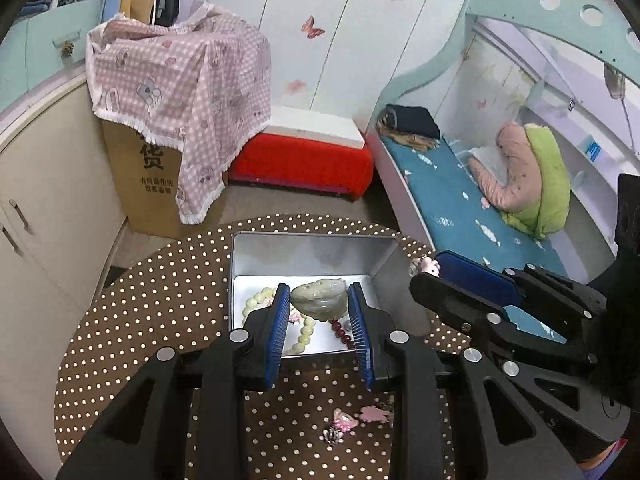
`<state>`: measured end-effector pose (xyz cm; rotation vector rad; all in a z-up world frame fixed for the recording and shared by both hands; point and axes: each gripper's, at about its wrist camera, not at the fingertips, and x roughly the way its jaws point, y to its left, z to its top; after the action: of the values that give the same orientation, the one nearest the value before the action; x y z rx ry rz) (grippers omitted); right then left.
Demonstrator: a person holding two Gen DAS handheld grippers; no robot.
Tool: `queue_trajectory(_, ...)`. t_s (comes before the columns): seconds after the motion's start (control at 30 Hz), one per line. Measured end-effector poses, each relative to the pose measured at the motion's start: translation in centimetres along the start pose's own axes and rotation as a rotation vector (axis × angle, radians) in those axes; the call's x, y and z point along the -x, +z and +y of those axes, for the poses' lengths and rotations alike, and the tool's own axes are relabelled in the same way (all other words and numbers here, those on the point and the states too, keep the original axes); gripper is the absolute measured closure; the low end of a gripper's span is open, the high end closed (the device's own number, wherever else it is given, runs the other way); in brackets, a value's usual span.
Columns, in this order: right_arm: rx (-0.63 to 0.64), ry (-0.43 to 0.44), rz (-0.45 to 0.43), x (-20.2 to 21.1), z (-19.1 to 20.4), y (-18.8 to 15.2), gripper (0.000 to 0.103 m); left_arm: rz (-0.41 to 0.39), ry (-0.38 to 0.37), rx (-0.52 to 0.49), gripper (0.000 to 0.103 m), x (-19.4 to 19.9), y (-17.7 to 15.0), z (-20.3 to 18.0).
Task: Organize jewelry
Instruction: 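Place the jade pendant and bunny charm into the grey box, open both tools, then withdraw both tools from the box toward the last charms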
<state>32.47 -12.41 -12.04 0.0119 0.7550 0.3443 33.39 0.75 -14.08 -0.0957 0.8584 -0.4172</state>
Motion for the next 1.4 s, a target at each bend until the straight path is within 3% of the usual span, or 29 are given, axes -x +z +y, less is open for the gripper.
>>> queue_trajectory(0.37,-0.020,0.002,0.063,-3.1,-0.8,-1.3,0.078,0.028,0.011,0.017,0.074,-1.9,-0.4,0.7)
queue_trajectory(0.9,-0.025,0.000,0.070,-3.3,-0.7,-1.4,0.076,0.020,0.023,0.025,0.074,-0.9,-0.7,0.4)
queue_trajectory(0.93,-0.028,-0.002,0.066,-3.1,-0.7,-1.4,0.076,0.018,0.024,0.027,0.072,-0.8,-0.8,0.4)
queue_trajectory(1.0,-0.032,-0.004,0.065,-2.8,-0.8,-1.4,0.076,0.009,0.034,0.030,0.053,-0.4,-0.8,0.4)
queue_trajectory(1.17,-0.043,-0.015,0.032,-0.7,-1.0,-1.5,0.062,-0.026,0.040,0.029,0.051,1.4,-1.1,-0.2)
queue_trajectory(1.27,-0.037,-0.015,0.009,1.0,-0.9,-1.6,0.062,-0.061,0.057,0.019,0.044,2.9,-1.6,-0.7)
queue_trajectory(1.4,-0.022,-0.020,-0.015,3.2,-0.5,-2.1,0.062,-0.098,0.067,-0.002,0.043,4.9,-2.4,-1.6)
